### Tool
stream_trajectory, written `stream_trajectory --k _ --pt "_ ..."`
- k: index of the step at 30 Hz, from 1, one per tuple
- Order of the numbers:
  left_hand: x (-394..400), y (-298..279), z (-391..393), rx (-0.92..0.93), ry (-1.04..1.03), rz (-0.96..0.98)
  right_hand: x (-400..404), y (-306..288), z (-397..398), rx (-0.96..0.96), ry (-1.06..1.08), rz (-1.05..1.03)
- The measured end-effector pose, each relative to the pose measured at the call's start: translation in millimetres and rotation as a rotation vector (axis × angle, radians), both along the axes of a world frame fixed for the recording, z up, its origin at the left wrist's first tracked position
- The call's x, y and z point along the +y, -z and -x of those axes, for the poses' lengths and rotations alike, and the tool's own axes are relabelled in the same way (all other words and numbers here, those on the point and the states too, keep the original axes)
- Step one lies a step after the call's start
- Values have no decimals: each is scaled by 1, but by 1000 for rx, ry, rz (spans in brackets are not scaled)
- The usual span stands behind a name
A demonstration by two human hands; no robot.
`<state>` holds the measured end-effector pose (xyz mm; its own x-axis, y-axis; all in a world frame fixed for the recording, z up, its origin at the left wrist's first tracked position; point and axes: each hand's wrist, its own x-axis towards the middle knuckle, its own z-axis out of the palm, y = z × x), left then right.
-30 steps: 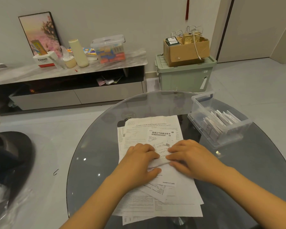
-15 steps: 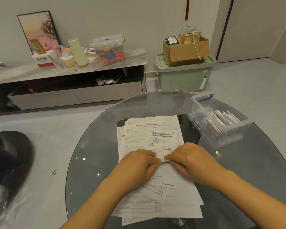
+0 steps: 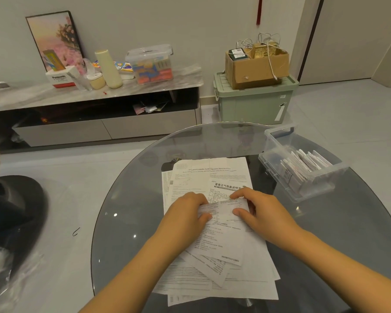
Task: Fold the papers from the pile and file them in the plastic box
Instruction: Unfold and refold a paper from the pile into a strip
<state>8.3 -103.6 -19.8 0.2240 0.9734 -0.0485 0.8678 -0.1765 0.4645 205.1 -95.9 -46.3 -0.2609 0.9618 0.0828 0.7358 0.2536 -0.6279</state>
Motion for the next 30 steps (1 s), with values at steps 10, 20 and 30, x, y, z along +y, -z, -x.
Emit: stream_trajectory --k 10,20,30 --pt "7 5 6 24 -76 30 3 -2 -1 -173 -48 -25" --pt "-7 1 -3 51 133 -70 -5 -14 -6 -142 -27 93" --pt "-17 -4 -3 140 302 35 -16 -22 -6 75 -88 363"
